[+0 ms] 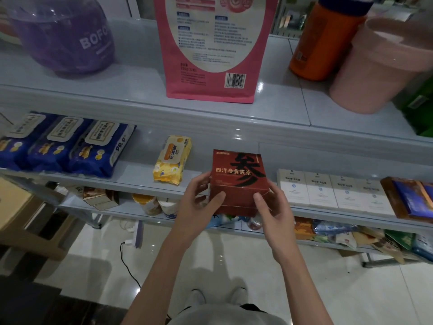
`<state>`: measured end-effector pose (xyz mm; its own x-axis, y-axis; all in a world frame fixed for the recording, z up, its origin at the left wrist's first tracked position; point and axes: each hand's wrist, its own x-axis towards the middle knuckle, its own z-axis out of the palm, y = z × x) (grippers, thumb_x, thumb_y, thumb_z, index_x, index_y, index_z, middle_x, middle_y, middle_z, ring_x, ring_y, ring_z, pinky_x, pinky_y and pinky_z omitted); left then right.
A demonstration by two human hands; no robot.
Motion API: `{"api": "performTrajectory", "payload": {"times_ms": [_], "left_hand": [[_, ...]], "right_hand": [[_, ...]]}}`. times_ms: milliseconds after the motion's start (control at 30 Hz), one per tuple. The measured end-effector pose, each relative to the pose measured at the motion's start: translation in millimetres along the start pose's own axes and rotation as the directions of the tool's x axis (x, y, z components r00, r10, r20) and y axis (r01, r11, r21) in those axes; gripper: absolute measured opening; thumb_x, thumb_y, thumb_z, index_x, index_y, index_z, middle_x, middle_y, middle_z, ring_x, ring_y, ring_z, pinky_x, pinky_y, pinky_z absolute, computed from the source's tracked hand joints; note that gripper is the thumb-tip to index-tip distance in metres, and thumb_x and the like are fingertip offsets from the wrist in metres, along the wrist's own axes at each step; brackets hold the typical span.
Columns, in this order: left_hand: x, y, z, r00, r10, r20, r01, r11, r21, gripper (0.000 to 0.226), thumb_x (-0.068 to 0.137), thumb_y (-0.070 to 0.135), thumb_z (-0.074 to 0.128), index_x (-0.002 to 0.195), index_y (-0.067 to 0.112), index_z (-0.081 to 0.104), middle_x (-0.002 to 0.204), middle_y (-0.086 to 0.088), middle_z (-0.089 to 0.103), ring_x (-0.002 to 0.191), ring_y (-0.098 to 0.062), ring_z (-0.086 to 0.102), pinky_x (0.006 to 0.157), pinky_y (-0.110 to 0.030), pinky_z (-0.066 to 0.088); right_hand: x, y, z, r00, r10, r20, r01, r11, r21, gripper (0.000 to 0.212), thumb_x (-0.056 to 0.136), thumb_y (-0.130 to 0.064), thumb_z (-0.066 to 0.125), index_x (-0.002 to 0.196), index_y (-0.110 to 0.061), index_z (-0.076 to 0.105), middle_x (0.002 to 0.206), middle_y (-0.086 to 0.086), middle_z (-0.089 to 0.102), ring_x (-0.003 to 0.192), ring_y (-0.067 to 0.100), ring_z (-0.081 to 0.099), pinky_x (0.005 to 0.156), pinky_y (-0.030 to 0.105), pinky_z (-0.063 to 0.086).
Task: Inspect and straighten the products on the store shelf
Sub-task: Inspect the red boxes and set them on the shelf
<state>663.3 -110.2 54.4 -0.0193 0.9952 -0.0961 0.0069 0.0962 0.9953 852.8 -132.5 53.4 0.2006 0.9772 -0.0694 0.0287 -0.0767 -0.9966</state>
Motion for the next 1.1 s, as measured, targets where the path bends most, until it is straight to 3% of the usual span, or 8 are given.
{"api": "performTrajectory", "payload": {"times_ms": [100, 233, 400, 567, 700, 833, 933, 1100], "left_hand": [[1, 0, 0, 1.0, 0.03, -0.006, -0.03, 0.999, 0.045, 0.057, 0.086, 0.036, 0.074, 0.14, 0.032, 0.055, 0.136, 0.002, 0.058, 0.127, -0.014, 0.056, 0.095, -0.039, 0.059], [2, 2, -1, 0.999, 0.052, 0.004, -0.052, 0.991, 0.122, 0.065, 0.084, 0.047, 0.07, 0.145, 0.034, 0.052, 0.137, 0.001, 0.052, 0.124, -0.011, 0.056, 0.092, -0.035, 0.06], [3, 3, -1, 0.998, 0.067, -0.002, -0.066, 0.984, 0.163, 0.067, 0.084, 0.054, 0.066, 0.146, 0.037, 0.05, 0.135, 0.006, 0.051, 0.123, -0.009, 0.055, 0.096, -0.039, 0.059], [2, 6, 1, 0.999, 0.046, 0.01, -0.046, 0.995, 0.093, 0.066, 0.085, 0.047, 0.068, 0.146, 0.032, 0.051, 0.135, 0.002, 0.057, 0.124, -0.01, 0.057, 0.08, -0.021, 0.059], [1, 6, 3, 1.0, 0.0, -0.007, 0.0, 1.0, 0.022, 0.067, 0.079, 0.042, 0.077, 0.14, 0.03, 0.051, 0.128, 0.011, 0.063, 0.117, -0.002, 0.061, 0.085, -0.027, 0.06], [0, 2, 4, 0.998, -0.059, -0.033, 0.058, 0.998, -0.039, 0.07, 0.076, 0.041, 0.079, 0.136, 0.029, 0.045, 0.129, 0.008, 0.06, 0.119, -0.004, 0.059, 0.09, -0.029, 0.059], [-1, 0, 2, 0.997, -0.065, -0.035, 0.064, 0.997, -0.049, 0.061, 0.083, 0.033, 0.077, 0.133, 0.03, 0.044, 0.127, 0.01, 0.059, 0.117, -0.002, 0.059, 0.089, -0.025, 0.058], [-2, 1, 2, 1.0, -0.013, -0.018, 0.012, 0.999, -0.046, 0.061, 0.086, 0.014, 0.077, 0.137, 0.021, 0.044, 0.127, 0.004, 0.06, 0.114, -0.003, 0.062, 0.08, -0.014, 0.055]], "right_hand": [[1, 0, 0, 0.999, 0.031, -0.026, -0.031, 0.999, 0.023, 0.045, 0.097, -0.043, 0.059, 0.141, -0.038, 0.055, 0.13, -0.014, 0.065, 0.112, -0.005, 0.064, 0.082, 0.014, 0.055], [2, -1, 0, 0.998, 0.058, -0.037, -0.056, 0.997, 0.054, 0.033, 0.107, -0.033, 0.048, 0.14, -0.041, 0.049, 0.119, -0.026, 0.063, 0.102, -0.018, 0.063, 0.077, 0.007, 0.052], [2, -5, 1, 0.997, 0.07, -0.024, -0.069, 0.996, 0.055, 0.029, 0.108, -0.033, 0.044, 0.136, -0.043, 0.049, 0.12, -0.024, 0.062, 0.1, -0.019, 0.063, 0.075, 0.006, 0.051], [2, -4, 0, 0.999, 0.047, 0.008, -0.047, 0.999, 0.012, 0.041, 0.104, -0.041, 0.049, 0.145, -0.043, 0.052, 0.142, -0.008, 0.056, 0.117, -0.011, 0.06, 0.085, 0.009, 0.052], [0, -7, 1, 0.997, -0.002, 0.073, 0.004, 1.0, -0.029, 0.047, 0.103, -0.037, 0.052, 0.148, -0.049, 0.045, 0.138, -0.009, 0.045, 0.118, -0.011, 0.054, 0.088, 0.011, 0.053], [-1, -11, 5, 0.992, -0.073, 0.106, 0.086, 0.989, -0.122, 0.048, 0.096, -0.045, 0.058, 0.139, -0.065, 0.048, 0.134, -0.008, 0.04, 0.128, 0.009, 0.049, 0.096, 0.027, 0.058], [-1, -12, 6, 0.987, -0.103, 0.121, 0.121, 0.981, -0.151, 0.048, 0.095, -0.044, 0.06, 0.137, -0.066, 0.05, 0.134, -0.004, 0.038, 0.131, 0.018, 0.046, 0.091, 0.037, 0.061], [-4, -17, 8, 0.993, -0.07, 0.096, 0.081, 0.991, -0.11, 0.045, 0.093, -0.06, 0.058, 0.137, -0.052, 0.054, 0.14, -0.008, 0.049, 0.128, 0.004, 0.053, 0.094, 0.022, 0.056]]}}
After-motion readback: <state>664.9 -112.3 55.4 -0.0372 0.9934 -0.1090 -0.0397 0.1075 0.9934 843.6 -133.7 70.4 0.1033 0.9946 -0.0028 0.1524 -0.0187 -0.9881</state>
